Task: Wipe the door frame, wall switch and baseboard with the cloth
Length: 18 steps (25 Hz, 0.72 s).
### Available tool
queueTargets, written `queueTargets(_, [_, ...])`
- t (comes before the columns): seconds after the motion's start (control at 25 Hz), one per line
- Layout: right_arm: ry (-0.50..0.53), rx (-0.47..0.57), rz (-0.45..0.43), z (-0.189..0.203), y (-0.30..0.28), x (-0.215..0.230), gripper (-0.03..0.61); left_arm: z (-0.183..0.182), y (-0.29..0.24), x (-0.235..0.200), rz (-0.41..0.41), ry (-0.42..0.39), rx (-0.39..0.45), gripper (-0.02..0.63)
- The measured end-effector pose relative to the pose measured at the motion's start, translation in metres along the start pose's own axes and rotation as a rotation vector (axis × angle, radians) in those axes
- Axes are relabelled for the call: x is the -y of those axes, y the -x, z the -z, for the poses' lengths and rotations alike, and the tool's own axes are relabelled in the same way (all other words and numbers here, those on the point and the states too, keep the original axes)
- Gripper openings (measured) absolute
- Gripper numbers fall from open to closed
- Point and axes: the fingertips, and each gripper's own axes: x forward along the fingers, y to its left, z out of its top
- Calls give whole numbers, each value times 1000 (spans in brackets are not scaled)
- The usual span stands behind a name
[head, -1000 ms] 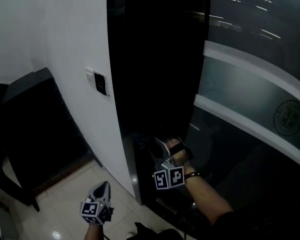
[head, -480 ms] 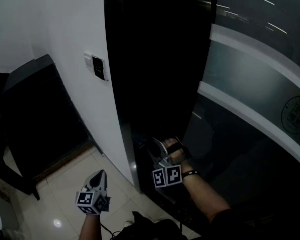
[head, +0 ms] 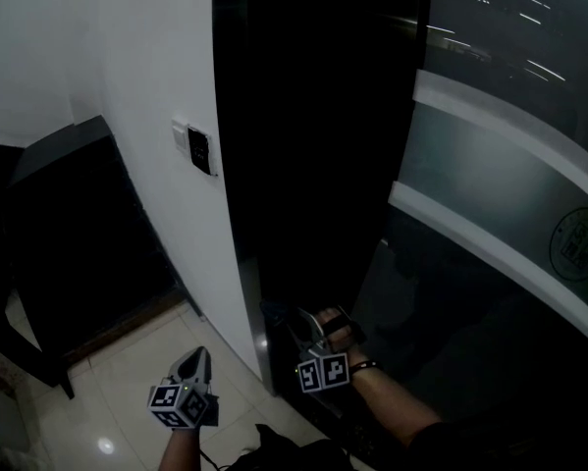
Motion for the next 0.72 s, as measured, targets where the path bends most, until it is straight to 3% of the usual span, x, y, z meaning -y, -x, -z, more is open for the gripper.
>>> queueTargets(0.12, [-4,-2,-29,4,-1,-19,84,-3,3,-14,-31,51,20,-8])
queueTargets(0.44, [-30,-2,-96,16,-3,-62,84,7,6,-28,-84,44,-4,-8])
queueTargets(0.72, [-23,-28,-183,30,-4,-93,86,0,2,-19,-65,20,-4,-8])
